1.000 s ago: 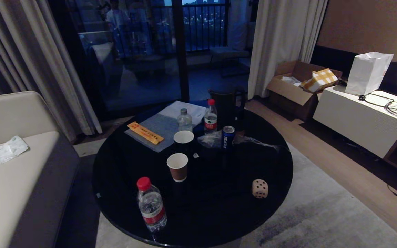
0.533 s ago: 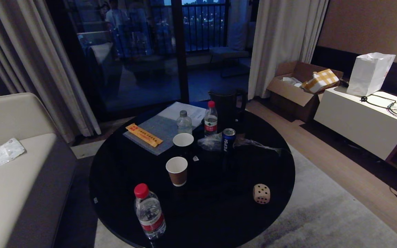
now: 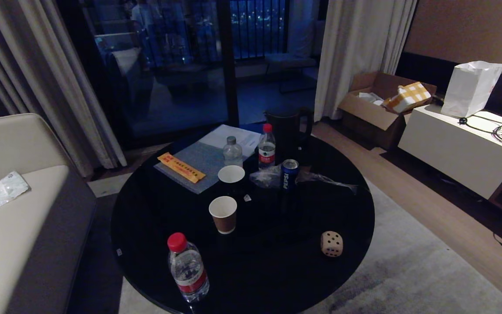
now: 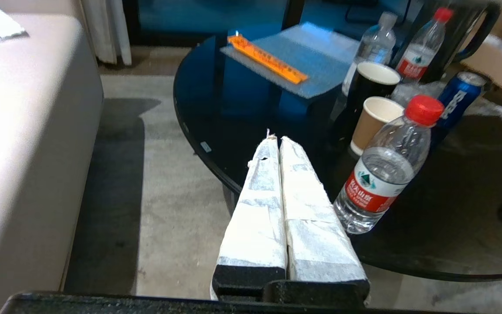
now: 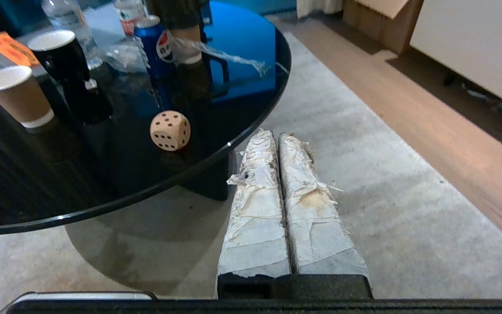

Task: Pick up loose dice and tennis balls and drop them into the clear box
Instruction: Pick up toys out of the box

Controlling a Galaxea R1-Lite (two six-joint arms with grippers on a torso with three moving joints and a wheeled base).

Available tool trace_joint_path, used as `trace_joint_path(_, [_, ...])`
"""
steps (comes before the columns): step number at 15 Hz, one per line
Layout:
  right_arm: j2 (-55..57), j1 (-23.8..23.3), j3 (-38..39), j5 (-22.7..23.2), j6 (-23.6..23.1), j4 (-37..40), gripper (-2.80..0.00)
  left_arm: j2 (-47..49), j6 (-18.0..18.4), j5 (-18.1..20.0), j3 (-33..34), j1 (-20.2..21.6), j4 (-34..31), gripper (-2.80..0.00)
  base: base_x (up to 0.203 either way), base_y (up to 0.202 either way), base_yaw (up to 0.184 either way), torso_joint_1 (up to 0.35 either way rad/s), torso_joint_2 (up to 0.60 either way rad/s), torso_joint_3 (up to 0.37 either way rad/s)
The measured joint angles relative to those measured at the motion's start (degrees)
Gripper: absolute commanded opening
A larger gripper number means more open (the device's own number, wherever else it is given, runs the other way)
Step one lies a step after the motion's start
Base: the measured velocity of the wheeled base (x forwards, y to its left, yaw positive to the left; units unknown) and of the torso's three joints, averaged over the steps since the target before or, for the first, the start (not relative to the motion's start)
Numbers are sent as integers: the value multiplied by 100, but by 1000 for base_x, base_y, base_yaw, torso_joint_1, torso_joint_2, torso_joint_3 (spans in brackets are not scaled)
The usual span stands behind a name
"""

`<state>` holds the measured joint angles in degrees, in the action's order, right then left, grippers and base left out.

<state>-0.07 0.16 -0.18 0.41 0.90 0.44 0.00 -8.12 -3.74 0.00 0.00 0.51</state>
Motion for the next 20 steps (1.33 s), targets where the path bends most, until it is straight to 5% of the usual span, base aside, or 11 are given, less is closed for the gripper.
trace_joint_path(17, [0, 0, -12, 13, -44, 2, -280, 0, 2, -2, 0, 0, -1, -280, 0, 0, 0, 2, 3, -162])
trace_joint_path(20, [73, 11, -545, 105, -16, 285, -280, 0, 0, 2, 0, 0, 0, -280, 0, 0, 0, 0, 0, 0])
